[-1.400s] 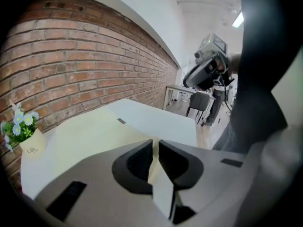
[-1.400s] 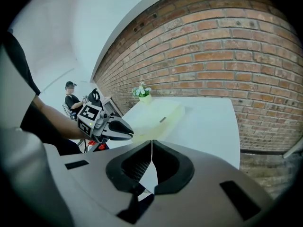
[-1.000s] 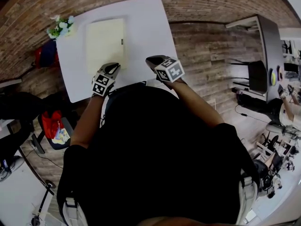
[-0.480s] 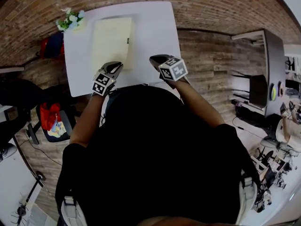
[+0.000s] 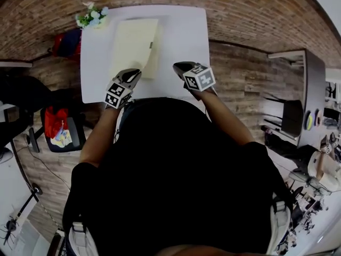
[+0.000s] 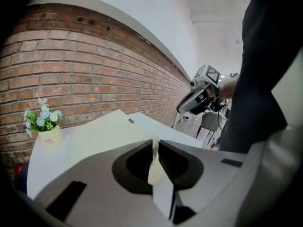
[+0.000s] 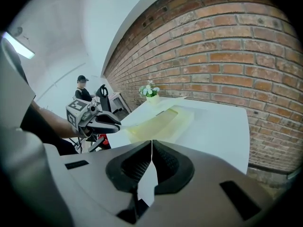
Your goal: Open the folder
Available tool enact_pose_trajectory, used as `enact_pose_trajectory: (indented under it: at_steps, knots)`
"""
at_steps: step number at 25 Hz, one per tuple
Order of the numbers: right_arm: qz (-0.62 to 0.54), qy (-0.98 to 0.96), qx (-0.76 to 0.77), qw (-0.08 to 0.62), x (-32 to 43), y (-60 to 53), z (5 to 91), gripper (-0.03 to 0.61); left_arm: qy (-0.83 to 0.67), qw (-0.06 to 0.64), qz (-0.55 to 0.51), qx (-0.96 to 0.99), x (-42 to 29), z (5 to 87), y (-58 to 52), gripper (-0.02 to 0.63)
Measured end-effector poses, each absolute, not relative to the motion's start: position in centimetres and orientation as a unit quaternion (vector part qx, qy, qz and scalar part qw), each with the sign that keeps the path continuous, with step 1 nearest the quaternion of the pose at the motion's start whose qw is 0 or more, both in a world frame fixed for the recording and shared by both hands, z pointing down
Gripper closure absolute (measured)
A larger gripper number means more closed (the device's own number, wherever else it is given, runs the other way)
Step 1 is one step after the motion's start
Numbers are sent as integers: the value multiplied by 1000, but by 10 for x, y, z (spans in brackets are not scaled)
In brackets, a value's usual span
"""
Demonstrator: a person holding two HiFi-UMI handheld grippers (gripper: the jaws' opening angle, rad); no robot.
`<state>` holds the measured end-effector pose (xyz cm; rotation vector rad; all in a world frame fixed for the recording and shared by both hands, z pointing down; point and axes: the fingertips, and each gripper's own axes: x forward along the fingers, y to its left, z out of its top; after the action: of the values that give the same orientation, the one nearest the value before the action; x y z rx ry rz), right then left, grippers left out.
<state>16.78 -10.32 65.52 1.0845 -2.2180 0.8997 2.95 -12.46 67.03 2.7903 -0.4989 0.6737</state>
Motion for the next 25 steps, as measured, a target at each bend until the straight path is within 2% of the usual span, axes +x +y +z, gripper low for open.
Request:
enact_pose_trajectory:
  at_steps: [25]
  knots:
    - [310, -841, 352, 270, 147, -135, 654, 551, -243, 135, 178, 944, -9, 637, -135, 578]
